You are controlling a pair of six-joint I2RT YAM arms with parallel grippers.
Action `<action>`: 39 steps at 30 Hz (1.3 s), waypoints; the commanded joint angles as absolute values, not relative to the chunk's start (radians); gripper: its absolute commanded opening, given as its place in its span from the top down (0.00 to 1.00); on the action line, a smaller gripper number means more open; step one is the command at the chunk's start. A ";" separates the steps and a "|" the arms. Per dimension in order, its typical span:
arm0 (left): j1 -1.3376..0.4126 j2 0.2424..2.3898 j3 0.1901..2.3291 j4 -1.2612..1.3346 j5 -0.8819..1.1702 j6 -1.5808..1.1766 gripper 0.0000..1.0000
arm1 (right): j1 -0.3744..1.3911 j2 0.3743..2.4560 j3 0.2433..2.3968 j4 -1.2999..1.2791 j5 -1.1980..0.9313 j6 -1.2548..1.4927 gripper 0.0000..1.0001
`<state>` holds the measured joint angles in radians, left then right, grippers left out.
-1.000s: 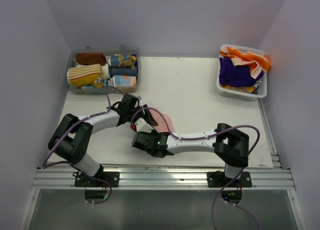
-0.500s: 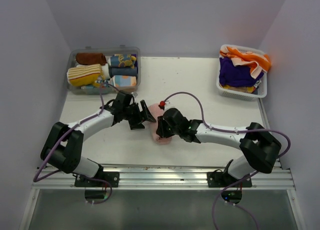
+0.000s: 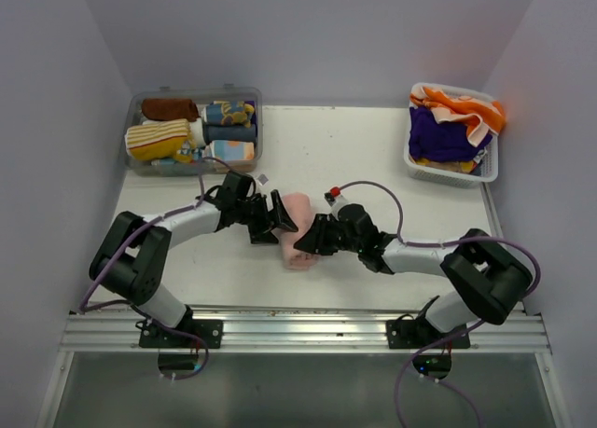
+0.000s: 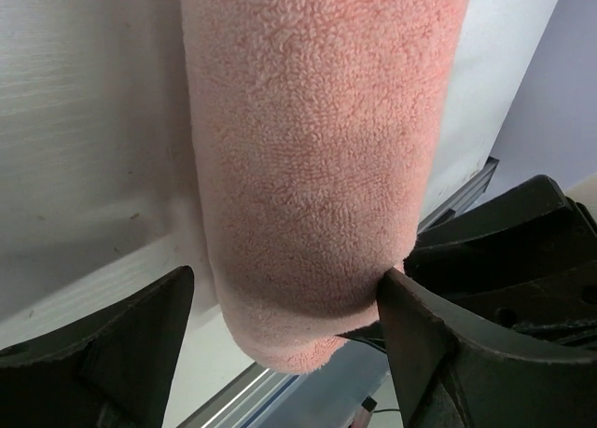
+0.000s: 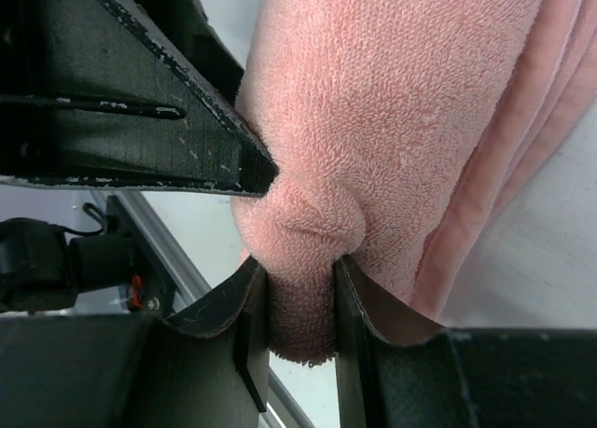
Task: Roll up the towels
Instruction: Roll the towel, then place the rolled towel into the container
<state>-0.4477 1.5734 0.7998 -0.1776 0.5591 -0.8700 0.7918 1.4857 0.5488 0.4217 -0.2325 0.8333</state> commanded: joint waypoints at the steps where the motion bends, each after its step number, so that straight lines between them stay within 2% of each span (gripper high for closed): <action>1: -0.462 1.617 0.830 -0.124 0.612 -0.836 0.18 | 0.784 1.519 0.486 0.526 -0.362 0.937 0.82; 11: -0.480 1.698 0.847 -0.061 0.652 -0.867 0.19 | 0.759 1.563 0.393 0.698 -0.413 1.014 0.82; 15: -0.492 1.718 0.859 -0.054 0.657 -0.871 0.13 | 0.753 1.611 0.361 0.819 -0.442 1.051 0.82; 19: -0.505 1.744 0.859 -0.045 0.655 -0.884 0.13 | 0.749 1.692 0.339 0.943 -0.471 1.103 0.81; 22: -0.515 1.758 0.859 -0.038 0.650 -0.896 0.21 | 0.747 1.752 0.327 1.032 -0.488 1.126 0.81; 26: -0.522 1.752 0.861 -0.040 0.629 -0.913 0.37 | 0.746 1.767 0.330 1.029 -0.486 1.112 0.79; 29: -0.522 1.737 0.874 -0.084 0.597 -0.907 0.49 | 0.747 1.703 0.350 0.893 -0.453 1.048 0.68; 30: -0.522 1.729 0.888 -0.103 0.565 -0.901 0.57 | 0.746 1.674 0.360 0.761 -0.416 1.023 0.61; 32: -0.522 1.721 0.917 -0.194 0.475 -0.856 0.58 | 0.749 1.554 0.406 0.579 -0.352 0.931 0.50; 33: -0.525 1.721 0.952 -0.231 0.436 -0.838 0.58 | 0.752 1.508 0.441 0.416 -0.280 0.902 0.40; 34: -0.526 1.723 0.969 -0.267 0.405 -0.804 0.58 | 0.753 1.468 0.460 0.340 -0.249 0.853 0.36; 36: -0.528 1.729 1.000 -0.328 0.362 -0.779 0.57 | 0.755 1.369 0.515 0.153 -0.187 0.813 0.29; 39: -0.528 1.735 1.031 -0.385 0.319 -0.746 0.56 | 0.756 1.276 0.557 0.003 -0.095 0.762 0.28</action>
<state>-0.5354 1.7313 0.9871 -0.2775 0.4805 -0.8249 0.7528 1.3586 0.4984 0.3408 -0.2363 0.8772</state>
